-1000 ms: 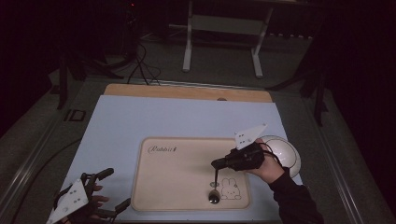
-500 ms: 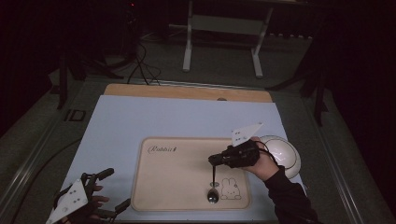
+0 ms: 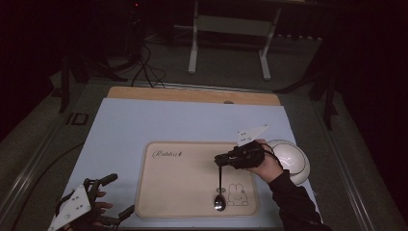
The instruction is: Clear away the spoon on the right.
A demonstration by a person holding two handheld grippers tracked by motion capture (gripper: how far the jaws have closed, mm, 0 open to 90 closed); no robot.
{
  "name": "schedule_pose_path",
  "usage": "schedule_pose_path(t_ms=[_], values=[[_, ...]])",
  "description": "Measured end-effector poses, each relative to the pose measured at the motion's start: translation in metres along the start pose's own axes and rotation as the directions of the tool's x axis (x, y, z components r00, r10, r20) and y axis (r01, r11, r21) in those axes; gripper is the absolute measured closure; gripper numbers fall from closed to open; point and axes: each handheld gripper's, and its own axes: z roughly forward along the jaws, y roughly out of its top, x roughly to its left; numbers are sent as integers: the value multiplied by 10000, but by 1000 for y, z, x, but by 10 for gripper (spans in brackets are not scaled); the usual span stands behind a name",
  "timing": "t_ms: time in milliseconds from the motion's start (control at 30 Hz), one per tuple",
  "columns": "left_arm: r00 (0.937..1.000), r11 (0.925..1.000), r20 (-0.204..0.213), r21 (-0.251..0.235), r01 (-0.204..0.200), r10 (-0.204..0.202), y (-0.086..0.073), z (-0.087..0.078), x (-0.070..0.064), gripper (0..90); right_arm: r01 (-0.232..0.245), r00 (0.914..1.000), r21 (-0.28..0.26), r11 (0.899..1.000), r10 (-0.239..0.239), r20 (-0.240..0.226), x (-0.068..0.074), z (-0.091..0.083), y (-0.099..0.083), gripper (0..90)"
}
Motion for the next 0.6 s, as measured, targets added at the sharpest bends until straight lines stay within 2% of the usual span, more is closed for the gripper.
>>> schedule_pose_path(t_ms=[600], values=[[10000, 10000, 31, 12, -9, 9, 0, 0, 0, 0, -740, 9970, -12, 9973, 740, 221, -22, 11, -12, 786]])
